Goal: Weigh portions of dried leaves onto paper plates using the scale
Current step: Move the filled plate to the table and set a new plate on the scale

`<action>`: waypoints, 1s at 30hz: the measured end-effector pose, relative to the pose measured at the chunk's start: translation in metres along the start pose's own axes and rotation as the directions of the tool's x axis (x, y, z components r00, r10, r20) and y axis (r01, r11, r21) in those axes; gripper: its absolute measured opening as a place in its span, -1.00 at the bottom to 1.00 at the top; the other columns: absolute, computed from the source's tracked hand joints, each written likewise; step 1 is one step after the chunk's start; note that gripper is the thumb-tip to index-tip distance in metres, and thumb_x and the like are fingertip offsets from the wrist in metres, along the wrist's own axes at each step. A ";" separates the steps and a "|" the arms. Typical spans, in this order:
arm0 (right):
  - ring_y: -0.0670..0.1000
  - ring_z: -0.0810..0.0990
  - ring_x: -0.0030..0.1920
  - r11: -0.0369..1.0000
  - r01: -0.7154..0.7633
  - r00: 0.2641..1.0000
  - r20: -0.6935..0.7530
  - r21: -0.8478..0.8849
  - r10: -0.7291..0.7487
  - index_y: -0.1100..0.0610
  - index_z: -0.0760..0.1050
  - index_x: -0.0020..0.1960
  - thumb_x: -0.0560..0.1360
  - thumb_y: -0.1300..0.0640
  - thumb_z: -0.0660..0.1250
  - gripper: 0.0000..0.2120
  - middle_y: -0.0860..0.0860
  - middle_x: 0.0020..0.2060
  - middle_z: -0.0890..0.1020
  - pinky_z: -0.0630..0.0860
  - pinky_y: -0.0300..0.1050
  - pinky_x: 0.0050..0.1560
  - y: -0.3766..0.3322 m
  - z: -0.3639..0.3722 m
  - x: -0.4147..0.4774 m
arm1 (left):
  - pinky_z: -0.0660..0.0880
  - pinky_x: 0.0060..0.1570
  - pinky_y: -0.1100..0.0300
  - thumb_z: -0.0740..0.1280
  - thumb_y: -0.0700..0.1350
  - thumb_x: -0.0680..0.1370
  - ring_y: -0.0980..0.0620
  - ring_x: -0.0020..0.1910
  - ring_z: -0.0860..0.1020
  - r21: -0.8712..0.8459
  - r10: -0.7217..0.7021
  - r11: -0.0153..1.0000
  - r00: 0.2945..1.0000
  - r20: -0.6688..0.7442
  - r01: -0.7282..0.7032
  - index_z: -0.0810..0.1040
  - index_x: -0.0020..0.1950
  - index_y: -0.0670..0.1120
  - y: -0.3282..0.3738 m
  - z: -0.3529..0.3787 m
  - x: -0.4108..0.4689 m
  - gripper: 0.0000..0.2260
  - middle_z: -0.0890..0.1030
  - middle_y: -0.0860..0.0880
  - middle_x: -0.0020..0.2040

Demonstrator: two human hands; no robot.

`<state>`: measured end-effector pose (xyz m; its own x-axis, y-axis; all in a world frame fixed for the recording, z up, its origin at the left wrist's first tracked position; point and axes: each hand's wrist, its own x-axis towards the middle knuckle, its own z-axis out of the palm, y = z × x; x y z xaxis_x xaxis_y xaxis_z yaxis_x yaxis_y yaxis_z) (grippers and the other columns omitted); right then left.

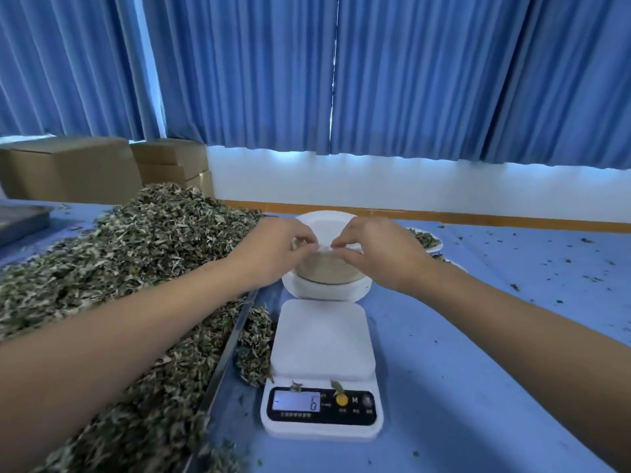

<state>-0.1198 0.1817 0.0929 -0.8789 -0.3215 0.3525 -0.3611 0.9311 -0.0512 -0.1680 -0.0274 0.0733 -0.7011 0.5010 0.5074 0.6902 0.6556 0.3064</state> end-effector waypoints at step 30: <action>0.09 0.50 -0.11 0.761 0.331 0.943 0.218 -0.558 -0.250 -0.01 0.52 0.23 0.75 0.02 0.02 -0.71 -0.07 0.11 0.51 0.52 0.00 -0.09 0.007 -0.001 0.021 | 0.52 0.04 -0.01 0.43 -0.03 0.57 0.02 -0.02 0.62 0.006 0.090 0.996 0.995 0.036 -0.091 0.75 0.04 0.02 -0.016 0.009 0.018 -0.88 0.73 0.06 -0.04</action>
<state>-0.1399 0.1814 0.1010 -0.8066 -0.5738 0.1421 -0.3912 0.6983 0.5994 -0.1935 -0.0237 0.0703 -0.6420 0.5784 0.5032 0.7497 0.6110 0.2542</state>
